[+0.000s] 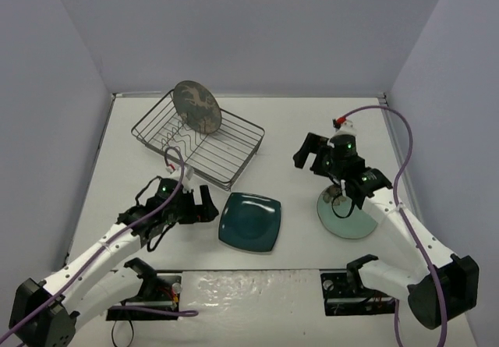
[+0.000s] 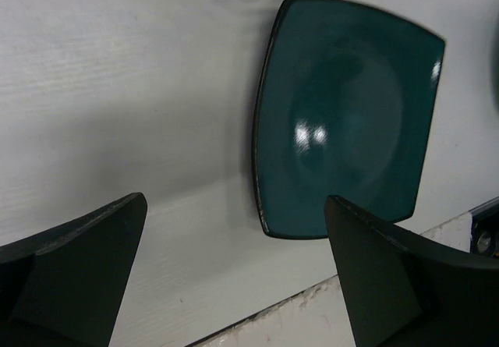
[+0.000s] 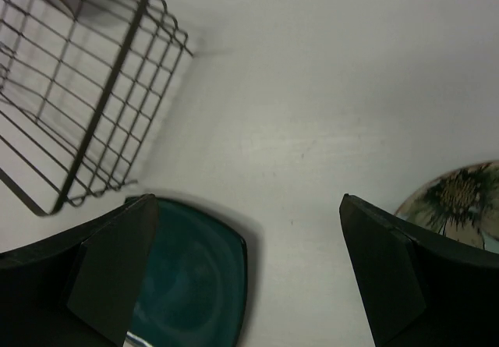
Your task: Load the plates into the dish rack
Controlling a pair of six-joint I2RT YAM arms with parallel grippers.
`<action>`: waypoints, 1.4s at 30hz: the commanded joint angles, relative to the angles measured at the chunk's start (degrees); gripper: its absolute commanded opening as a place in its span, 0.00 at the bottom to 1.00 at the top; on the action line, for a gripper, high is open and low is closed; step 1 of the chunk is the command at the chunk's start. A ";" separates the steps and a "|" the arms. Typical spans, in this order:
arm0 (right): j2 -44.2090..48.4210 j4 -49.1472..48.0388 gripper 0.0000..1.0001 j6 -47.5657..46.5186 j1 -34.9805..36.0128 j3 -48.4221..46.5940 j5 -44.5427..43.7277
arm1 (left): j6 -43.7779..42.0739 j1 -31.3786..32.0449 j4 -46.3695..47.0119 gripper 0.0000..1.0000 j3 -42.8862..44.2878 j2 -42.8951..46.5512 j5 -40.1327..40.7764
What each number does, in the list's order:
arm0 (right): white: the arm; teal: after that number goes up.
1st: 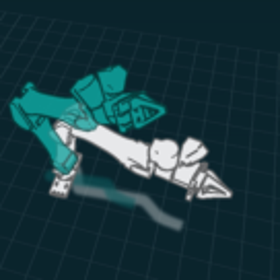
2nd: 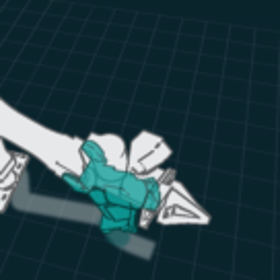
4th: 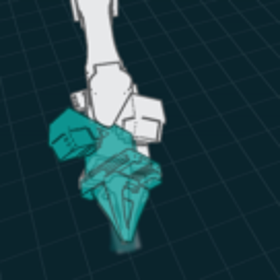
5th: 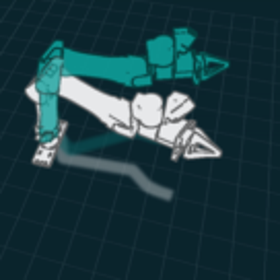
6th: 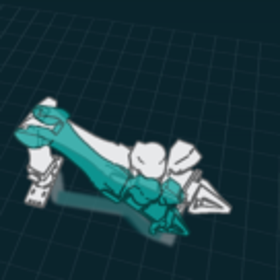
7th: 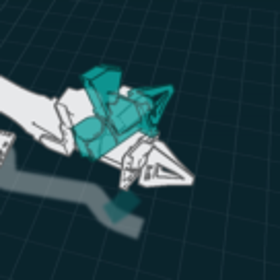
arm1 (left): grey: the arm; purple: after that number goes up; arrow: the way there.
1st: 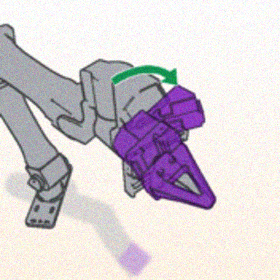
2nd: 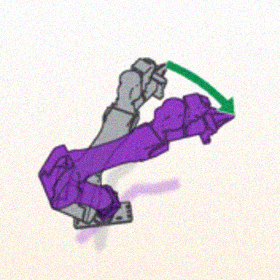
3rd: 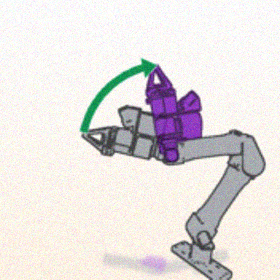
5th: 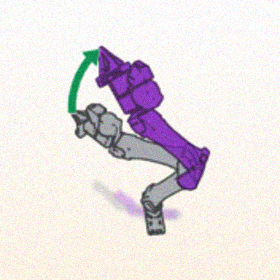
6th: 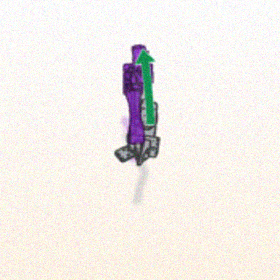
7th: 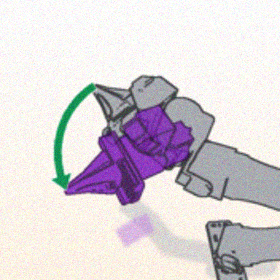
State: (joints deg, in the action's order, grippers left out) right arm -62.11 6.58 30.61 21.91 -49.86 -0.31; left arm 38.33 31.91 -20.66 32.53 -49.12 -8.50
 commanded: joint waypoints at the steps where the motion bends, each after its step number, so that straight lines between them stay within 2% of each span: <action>1: 1.41 1.37 1.00 2.49 1.62 6.34 10.48 | 4.01 1.07 11.76 0.97 -3.62 -1.53 -7.90; 5: 2.83 -1.94 1.00 3.22 2.08 13.58 16.03 | 4.04 1.80 17.13 0.97 -6.99 -3.81 -10.65; 10: 1.94 -14.55 1.00 6.86 2.01 22.00 26.98 | 4.58 2.01 25.89 0.97 -9.82 -7.54 -15.64; 13: -0.06 -20.24 1.00 8.26 2.17 25.43 29.50 | 5.01 2.01 30.23 0.97 -11.28 -9.32 -17.42; 21: -10.35 -35.90 1.00 11.83 2.23 31.49 34.78 | 5.19 2.40 36.11 0.97 -11.95 -15.81 -19.04; 30: -24.53 -52.71 0.99 15.95 5.89 32.34 37.59 | 5.52 3.22 38.90 0.97 -11.03 -23.39 -20.55; 34: -29.31 -56.37 0.86 17.05 5.94 32.41 38.28 | 5.33 3.52 39.12 0.97 -10.18 -24.91 -20.95; 42: -30.59 -58.45 0.49 16.82 5.62 34.14 37.53 | 5.00 3.84 38.85 0.97 -9.37 -25.97 -20.94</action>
State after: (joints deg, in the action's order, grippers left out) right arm -90.91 -56.27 48.23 25.63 -17.62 36.33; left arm 44.16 34.50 17.76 21.88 -72.65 -29.11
